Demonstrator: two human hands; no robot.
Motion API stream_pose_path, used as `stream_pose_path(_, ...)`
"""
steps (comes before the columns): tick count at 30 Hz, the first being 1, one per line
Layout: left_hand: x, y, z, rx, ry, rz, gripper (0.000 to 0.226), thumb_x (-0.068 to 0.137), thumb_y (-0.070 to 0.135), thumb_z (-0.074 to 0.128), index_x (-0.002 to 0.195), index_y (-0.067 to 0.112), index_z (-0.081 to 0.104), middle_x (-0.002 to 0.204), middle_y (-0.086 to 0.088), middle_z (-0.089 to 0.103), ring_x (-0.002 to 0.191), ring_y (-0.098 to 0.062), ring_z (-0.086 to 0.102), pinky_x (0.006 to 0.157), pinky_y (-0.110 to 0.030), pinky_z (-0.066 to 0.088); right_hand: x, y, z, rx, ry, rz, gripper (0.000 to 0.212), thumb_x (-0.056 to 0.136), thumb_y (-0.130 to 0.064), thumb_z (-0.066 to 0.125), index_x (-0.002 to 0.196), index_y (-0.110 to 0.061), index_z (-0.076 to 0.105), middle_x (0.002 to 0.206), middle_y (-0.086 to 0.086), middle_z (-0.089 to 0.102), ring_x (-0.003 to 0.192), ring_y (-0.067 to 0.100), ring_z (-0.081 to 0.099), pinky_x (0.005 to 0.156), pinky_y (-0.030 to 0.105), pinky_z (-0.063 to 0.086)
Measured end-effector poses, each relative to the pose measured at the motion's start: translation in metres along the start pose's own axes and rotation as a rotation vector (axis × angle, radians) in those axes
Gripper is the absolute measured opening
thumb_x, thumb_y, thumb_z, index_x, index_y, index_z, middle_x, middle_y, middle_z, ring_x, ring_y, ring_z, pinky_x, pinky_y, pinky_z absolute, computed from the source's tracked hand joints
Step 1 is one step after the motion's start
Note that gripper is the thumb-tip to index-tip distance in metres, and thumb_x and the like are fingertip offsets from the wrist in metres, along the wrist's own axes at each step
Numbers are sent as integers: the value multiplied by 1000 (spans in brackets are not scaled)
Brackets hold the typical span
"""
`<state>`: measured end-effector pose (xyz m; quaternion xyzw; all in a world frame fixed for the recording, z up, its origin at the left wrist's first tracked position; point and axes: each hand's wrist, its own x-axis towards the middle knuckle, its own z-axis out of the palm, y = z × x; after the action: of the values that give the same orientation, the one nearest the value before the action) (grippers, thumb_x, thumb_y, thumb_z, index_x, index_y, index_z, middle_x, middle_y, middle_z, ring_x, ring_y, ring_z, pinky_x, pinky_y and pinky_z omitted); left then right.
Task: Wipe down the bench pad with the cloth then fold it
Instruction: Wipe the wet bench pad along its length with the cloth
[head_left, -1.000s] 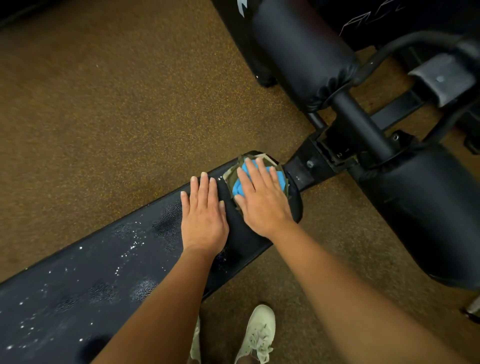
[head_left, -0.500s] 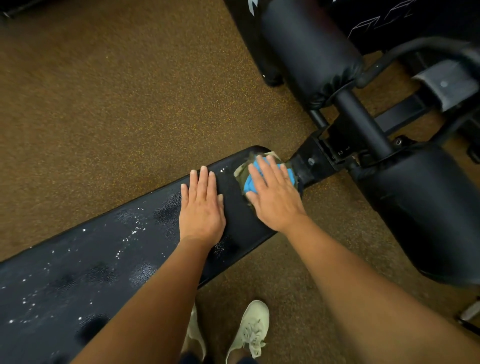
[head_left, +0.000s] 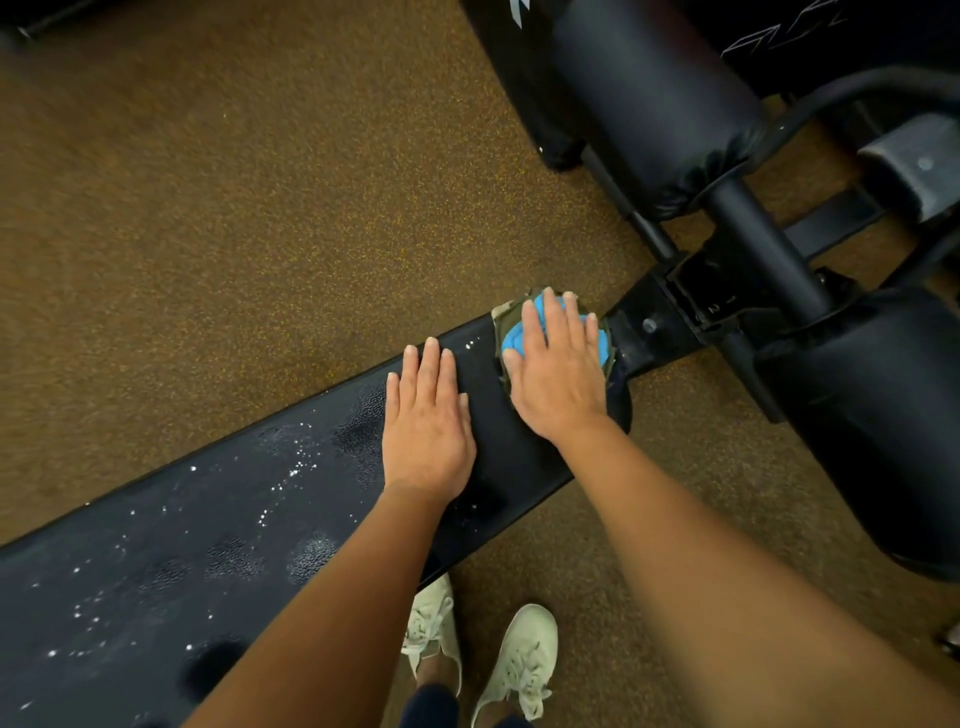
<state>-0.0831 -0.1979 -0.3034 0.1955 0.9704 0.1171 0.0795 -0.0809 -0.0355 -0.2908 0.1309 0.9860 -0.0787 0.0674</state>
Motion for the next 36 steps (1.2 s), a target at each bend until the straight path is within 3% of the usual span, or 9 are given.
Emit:
stream_pose_path(2,2,-3,-2,-16,4,-11,56,98,30,20,146,4,34,156,-11,27,146,-30,17,117,-45,14,8,-19,-1,10,-7,-4,58,98,-39,32,147,-9,28,156,16,19,145,35,8,116,51,4)
stream_pose_path(7,2,-15,-7,-9,5,0,55,98,28,21,145,4,37,155,-11,29,145,-31,20,116,-47,15,-26,-1,-1,-1,-54,-331,58,96,-41,27,144,-11,39,154,10,29,144,30,18,117,46,9)
stream_pose_path(13,2,-20,-5,-3,-10,16,54,98,27,21,147,5,32,157,-10,24,146,-29,14,117,-49,9,-1,-23,-2,24,-18,-21,58,98,-37,33,148,-9,26,157,14,17,146,33,7,116,48,0)
stream_pose_path(18,0,-21,-2,-5,5,19,53,99,25,24,147,5,32,157,-10,23,147,-29,12,117,-44,2,-23,-21,2,1,-49,-289,55,98,-38,30,145,-11,35,155,10,26,145,29,14,118,46,6)
stream_pose_path(24,1,-21,-3,-4,6,20,53,100,26,23,148,6,29,158,-9,20,147,-27,8,118,-42,-2,1,-13,0,3,-12,17,58,97,-38,30,147,-9,28,156,14,20,145,33,9,117,50,6)
stream_pose_path(30,0,-22,-2,-15,10,17,53,99,25,24,146,4,33,157,-10,24,147,-29,12,117,-43,0,-26,-8,4,-17,-50,-244,56,98,-41,27,145,-11,35,155,12,27,145,31,16,118,48,11)
stream_pose_path(36,1,-23,-5,-3,-7,-2,54,99,28,20,148,6,28,159,-9,18,148,-27,6,117,-42,-6,-8,-3,0,-14,11,153,63,94,-43,21,144,-7,32,152,19,27,141,38,20,114,54,15)
